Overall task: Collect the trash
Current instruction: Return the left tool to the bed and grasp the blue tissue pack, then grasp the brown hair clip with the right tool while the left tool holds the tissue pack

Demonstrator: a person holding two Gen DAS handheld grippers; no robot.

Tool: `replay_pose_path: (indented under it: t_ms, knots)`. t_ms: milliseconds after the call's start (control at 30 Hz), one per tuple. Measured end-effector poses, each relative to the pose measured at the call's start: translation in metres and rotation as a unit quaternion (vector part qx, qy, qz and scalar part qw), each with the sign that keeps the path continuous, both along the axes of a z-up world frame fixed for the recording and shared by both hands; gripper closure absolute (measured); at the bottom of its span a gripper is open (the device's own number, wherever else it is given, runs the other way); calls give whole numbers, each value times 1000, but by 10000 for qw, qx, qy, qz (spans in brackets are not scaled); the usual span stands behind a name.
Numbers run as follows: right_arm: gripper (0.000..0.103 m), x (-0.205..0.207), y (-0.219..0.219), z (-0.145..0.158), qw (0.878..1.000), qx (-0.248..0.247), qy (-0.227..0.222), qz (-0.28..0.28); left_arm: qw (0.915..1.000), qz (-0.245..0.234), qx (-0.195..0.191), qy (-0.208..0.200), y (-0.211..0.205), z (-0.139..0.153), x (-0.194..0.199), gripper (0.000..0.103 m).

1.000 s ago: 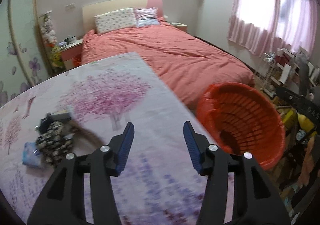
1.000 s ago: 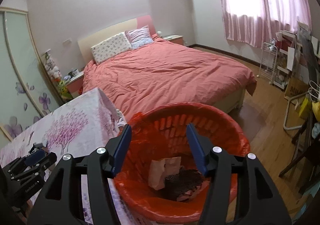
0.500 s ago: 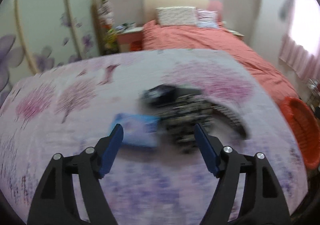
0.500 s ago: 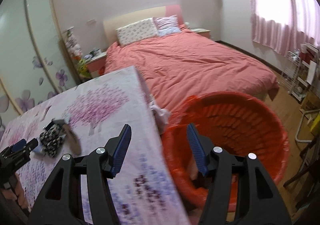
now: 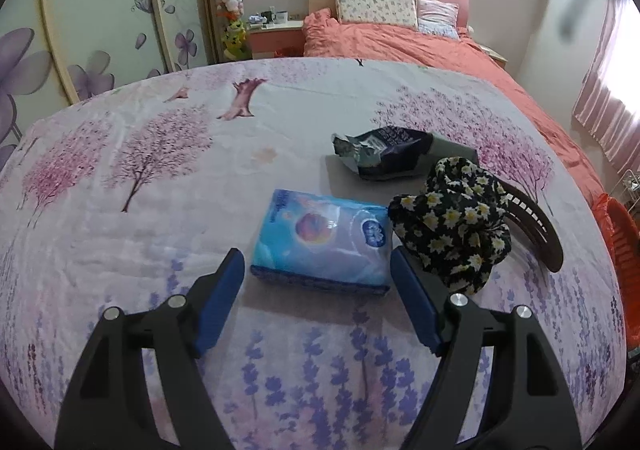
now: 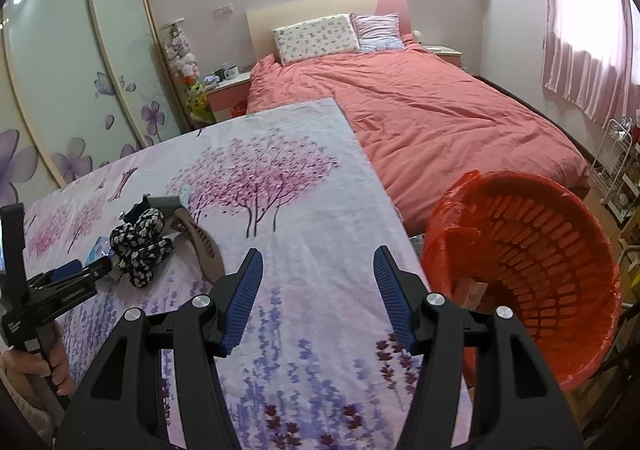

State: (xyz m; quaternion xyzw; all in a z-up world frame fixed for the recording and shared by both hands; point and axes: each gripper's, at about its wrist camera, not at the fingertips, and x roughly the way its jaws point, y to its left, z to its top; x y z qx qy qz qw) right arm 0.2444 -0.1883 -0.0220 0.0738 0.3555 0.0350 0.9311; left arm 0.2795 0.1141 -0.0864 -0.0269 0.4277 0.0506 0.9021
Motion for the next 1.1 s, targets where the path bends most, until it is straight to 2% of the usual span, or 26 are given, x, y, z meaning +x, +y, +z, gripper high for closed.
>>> replay_pose_path:
  t_ms: [133, 333, 533, 633, 800, 900, 1100]
  knots:
    - [45, 5, 13, -3, 9999, 18, 89, 99, 9998, 5, 175, 63, -4, -5, 10, 28]
    - [45, 13, 38, -10, 9988, 71, 238, 429, 9999, 73, 120, 99, 10, -7, 16, 30]
    - [45, 24, 63, -18, 9973, 134, 401, 608, 9996, -105, 175, 180, 10, -11, 19, 27]
    - [45, 31, 75, -21, 9962, 145, 450, 730, 9997, -94, 90, 199, 12, -12, 23, 30]
    - [45, 45, 91, -28, 9951, -38, 509, 846, 9990, 293, 221, 263, 50, -11, 14, 31]
    - [45, 54, 97, -33, 9947, -128, 567, 850, 9983, 539, 40, 207, 79, -13, 6, 30]
    - [49, 67, 108, -40, 9937, -316, 657, 847, 9975, 670, 66, 215, 84, -11, 4, 29]
